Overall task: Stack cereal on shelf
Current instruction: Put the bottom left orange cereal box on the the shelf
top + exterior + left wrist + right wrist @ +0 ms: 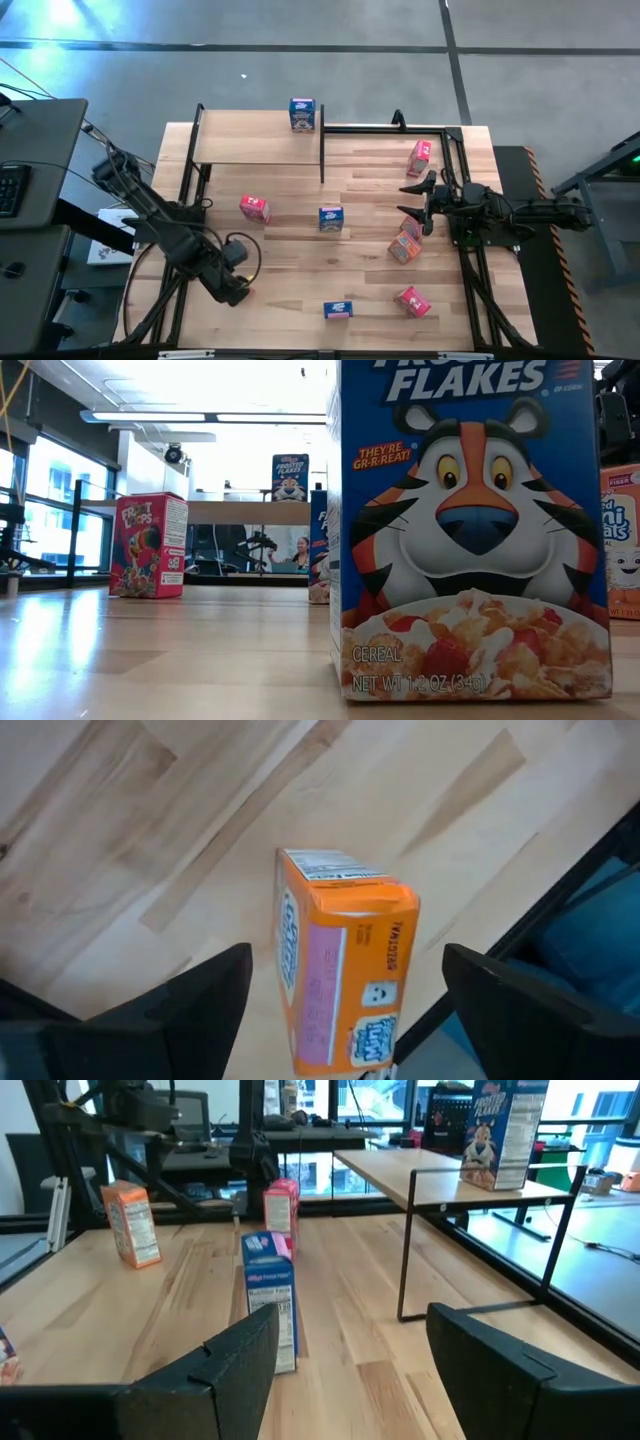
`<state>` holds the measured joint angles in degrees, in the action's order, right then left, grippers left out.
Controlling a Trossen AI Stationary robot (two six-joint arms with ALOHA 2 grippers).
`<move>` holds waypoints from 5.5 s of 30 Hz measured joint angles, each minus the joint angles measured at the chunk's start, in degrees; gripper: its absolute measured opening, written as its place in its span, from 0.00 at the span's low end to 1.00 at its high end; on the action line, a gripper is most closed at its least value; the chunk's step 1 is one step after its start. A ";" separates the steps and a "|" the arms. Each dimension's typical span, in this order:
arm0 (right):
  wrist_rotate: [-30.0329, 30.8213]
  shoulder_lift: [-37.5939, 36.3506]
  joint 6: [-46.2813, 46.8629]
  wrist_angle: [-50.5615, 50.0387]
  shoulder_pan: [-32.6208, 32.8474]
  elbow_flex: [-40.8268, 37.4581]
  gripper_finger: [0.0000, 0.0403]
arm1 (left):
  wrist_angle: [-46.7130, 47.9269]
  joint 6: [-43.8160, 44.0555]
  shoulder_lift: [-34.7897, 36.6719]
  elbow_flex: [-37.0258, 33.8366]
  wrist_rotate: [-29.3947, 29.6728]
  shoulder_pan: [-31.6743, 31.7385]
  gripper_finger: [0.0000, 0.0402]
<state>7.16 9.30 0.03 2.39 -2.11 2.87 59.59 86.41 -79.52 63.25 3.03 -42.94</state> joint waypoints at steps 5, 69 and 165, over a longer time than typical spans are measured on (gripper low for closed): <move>0.00 0.00 -0.02 -1.00 0.00 0.00 0.62 | -0.18 -0.60 -1.57 0.00 0.03 0.00 0.80; -0.02 -0.02 0.00 -3.71 0.00 0.00 0.62 | -0.94 -40.71 14.50 -0.05 2.72 24.20 0.32; -0.02 0.00 0.00 -4.43 0.00 -0.04 0.62 | 13.70 -131.52 -13.97 35.03 9.64 84.94 0.37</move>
<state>7.14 9.30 0.03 -2.04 -2.11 2.83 73.30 -45.11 -93.48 98.28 12.67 42.00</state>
